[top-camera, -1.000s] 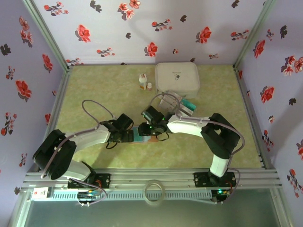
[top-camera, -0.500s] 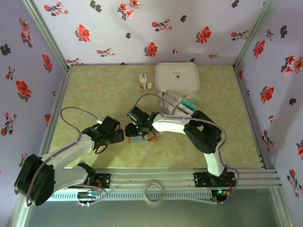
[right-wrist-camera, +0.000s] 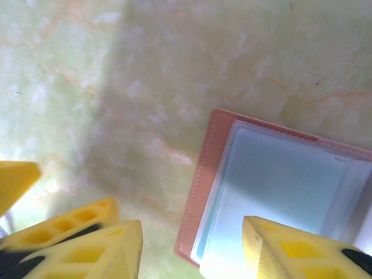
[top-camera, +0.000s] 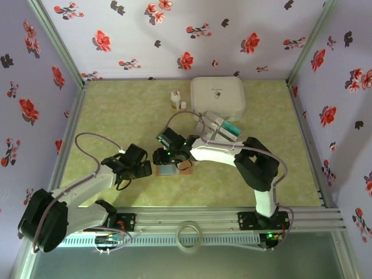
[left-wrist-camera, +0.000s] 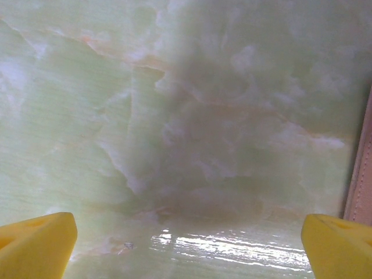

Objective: Put the credit cards into the card holder

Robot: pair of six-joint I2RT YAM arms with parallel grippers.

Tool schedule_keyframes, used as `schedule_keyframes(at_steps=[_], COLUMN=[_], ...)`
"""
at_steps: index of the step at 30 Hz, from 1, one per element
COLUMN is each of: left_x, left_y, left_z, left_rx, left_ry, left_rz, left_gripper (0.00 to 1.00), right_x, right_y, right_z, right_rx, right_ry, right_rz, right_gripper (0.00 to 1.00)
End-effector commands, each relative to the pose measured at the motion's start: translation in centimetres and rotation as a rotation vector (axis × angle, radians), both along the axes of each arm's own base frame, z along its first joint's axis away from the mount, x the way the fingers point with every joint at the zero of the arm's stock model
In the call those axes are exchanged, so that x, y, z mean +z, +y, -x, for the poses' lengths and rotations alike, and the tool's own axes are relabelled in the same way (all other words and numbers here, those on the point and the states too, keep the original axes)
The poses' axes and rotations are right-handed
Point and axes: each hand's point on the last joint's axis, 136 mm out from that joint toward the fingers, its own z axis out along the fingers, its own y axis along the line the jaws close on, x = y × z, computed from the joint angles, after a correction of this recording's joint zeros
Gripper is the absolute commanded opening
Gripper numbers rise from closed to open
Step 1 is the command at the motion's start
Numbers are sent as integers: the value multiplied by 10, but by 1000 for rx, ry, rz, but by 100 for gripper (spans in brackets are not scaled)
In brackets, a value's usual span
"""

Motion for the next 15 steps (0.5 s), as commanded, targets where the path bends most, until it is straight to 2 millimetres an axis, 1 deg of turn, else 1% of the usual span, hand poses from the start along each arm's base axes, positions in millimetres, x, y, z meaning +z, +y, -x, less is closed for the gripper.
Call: schedule_keyframes(at_steps=[1, 4, 7, 15], left_x=[7, 11, 13, 14], left_y=[-9, -18, -27, -56], left_z=[-9, -14, -18, -27], left_rx=[-22, -44, -68, -129], left_ry=[-11, -18, -20, -13], left_rz=[26, 32, 33, 20], left_gripper=[100, 100, 100, 100], right_x=[16, 17, 12, -4], right_y=[-25, -41, -57, -87], right_z=[-8, -10, -12, -12], right_rx=[-23, -42, -66, -93], right_ry=[-55, -66, -63, -65], right_rz=[34, 53, 63, 128], right_gripper=[49, 48, 49, 48])
